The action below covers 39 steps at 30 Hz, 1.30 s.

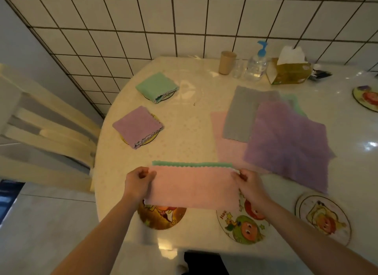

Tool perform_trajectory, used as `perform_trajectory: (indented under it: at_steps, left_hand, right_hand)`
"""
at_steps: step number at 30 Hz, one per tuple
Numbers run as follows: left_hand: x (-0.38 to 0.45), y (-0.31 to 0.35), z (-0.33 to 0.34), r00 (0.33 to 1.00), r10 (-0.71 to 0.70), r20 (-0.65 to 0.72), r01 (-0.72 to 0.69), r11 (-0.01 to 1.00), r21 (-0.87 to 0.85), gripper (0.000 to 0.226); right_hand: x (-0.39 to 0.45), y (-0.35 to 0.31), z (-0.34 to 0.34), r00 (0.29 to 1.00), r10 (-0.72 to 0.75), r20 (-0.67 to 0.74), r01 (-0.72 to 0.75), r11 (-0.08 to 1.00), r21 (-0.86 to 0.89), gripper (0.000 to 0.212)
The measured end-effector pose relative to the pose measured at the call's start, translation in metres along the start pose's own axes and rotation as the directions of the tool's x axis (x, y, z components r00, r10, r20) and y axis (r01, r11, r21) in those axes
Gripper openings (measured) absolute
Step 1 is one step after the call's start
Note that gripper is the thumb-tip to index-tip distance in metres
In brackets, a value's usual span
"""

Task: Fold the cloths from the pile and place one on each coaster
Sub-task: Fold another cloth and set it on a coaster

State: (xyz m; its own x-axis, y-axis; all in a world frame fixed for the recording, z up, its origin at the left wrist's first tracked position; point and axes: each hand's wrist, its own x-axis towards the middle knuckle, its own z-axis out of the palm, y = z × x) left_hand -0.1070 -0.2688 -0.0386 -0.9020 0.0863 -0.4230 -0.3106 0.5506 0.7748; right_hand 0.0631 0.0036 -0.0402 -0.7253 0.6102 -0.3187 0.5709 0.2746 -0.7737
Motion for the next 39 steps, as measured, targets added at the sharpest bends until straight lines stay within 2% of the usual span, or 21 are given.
perform_trajectory:
  at_steps: [4,8,14,21,23,24,26,28,30,32,34,35,39]
  left_hand:
    - [0.028,-0.002,0.013,1.000,-0.022,0.001,0.021,0.996,0.082,0.014]
    - [0.040,0.003,0.018,1.000,0.002,-0.012,0.000,0.981,0.196,0.021]
    - [0.050,0.009,0.020,0.999,0.036,0.001,-0.034,0.946,0.323,0.017]
    - [0.050,0.008,0.022,0.999,0.037,-0.027,-0.026,0.940,0.341,0.019]
    - [0.044,0.011,0.021,0.997,0.041,-0.061,-0.019,0.947,0.319,0.017]
    - [0.039,0.014,0.020,0.994,0.071,-0.084,-0.041,0.948,0.316,0.016]
    - [0.024,0.016,0.018,0.950,0.300,-0.093,-0.236,0.878,0.417,0.016]
    - [0.002,0.012,0.019,0.834,0.549,0.058,-0.499,0.704,0.505,0.022]
    - [-0.023,-0.001,0.025,0.716,0.633,0.295,-0.680,0.538,0.498,0.031]
    - [-0.041,-0.021,0.034,0.604,0.619,0.502,-0.794,0.411,0.449,0.040]
    - [-0.049,-0.041,0.043,0.487,0.598,0.636,-0.868,0.255,0.425,0.043]
    - [-0.051,-0.047,0.045,0.467,0.572,0.675,-0.876,0.194,0.442,0.046]
    - [-0.050,-0.061,0.034,0.512,0.492,0.704,-0.838,0.107,0.535,0.058]
  right_hand:
    - [0.031,0.009,0.004,0.994,0.087,0.067,-0.086,0.996,-0.026,0.034]
    - [0.042,0.011,0.004,0.991,0.107,0.075,-0.104,0.994,-0.043,0.034]
    - [0.048,0.008,0.004,0.986,0.126,0.105,-0.121,0.991,-0.055,0.033]
    - [0.053,0.002,0.006,0.990,0.130,0.056,-0.124,0.987,-0.101,0.039]
    - [0.050,-0.003,0.004,0.991,0.125,0.041,-0.121,0.988,-0.093,0.035]
    - [0.047,-0.005,0.001,0.994,0.111,0.012,-0.109,0.990,-0.089,0.029]
    - [0.037,-0.006,-0.006,0.997,-0.016,-0.079,0.001,0.983,-0.182,0.017]
    - [0.019,-0.006,-0.011,0.975,-0.223,-0.014,0.206,0.920,-0.333,0.008]
    - [-0.007,-0.002,-0.008,0.895,-0.401,0.194,0.445,0.782,-0.436,0.010]
    - [-0.030,0.001,0.003,0.743,-0.527,0.413,0.669,0.559,-0.490,0.028]
    - [-0.046,0.008,0.011,0.593,-0.557,0.581,0.802,0.348,-0.485,0.046]
    - [-0.049,0.013,0.013,0.558,-0.548,0.623,0.825,0.287,-0.487,0.051]
    - [-0.051,0.028,0.007,0.522,-0.510,0.683,0.834,0.137,-0.535,0.070]
